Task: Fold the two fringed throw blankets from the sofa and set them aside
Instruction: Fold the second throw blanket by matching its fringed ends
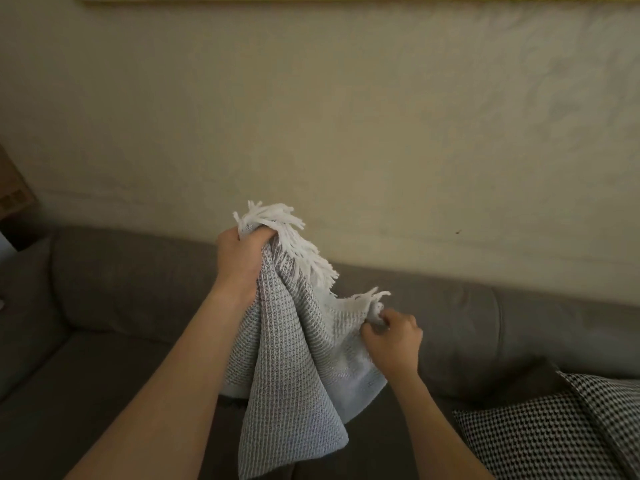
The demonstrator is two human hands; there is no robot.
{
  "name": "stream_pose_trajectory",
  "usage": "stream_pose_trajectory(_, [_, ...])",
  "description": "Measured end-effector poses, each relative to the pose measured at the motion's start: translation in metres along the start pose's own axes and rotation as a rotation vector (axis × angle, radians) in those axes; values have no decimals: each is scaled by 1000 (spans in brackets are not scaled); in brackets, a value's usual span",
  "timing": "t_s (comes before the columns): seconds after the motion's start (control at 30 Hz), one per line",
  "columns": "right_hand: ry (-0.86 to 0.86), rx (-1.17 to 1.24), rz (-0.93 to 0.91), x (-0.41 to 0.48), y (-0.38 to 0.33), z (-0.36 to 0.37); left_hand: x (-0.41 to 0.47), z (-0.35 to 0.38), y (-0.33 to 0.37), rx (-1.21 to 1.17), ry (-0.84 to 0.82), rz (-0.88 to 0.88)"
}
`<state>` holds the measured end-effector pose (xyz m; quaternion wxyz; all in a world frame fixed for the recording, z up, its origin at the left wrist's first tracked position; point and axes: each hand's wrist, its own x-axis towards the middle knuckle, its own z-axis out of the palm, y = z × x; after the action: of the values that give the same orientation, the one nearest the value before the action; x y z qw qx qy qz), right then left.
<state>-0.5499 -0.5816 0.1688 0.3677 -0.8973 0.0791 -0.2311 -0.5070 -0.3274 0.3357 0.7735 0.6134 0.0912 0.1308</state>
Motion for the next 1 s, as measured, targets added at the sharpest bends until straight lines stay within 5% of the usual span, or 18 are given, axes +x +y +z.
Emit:
stream_pose_trajectory(0.13, [-45, 320, 12, 10, -16, -9, -1, -1, -12, 201, 63, 61])
stream_pose_trajectory(0.23, [-421, 381, -42, 15, -17, -19, 0, 0, -18, 390, 131, 149])
stream_pose_trajectory(0.33, [-885, -50, -115, 19, -2, -23, -1, 0, -22, 517, 153, 262])
stream_pose_trajectory(0.47, [-1192, -422, 12, 7, 22, -29, -3, 5, -24, 579, 178, 391])
stream_pose_trajectory(0.6, [-1278, -541, 108, -15, 36, -33, -2, 8, -26, 601, 193, 474])
stream_pose_trajectory(0.87, [-1338, -235, 358, -33, 41, -20, -1, 5, -22, 570, 182, 486])
stream_pose_trajectory(1.0, [-1131, -17, 341, -36, 44, 9, -8, 6, -25, 560, 126, 480])
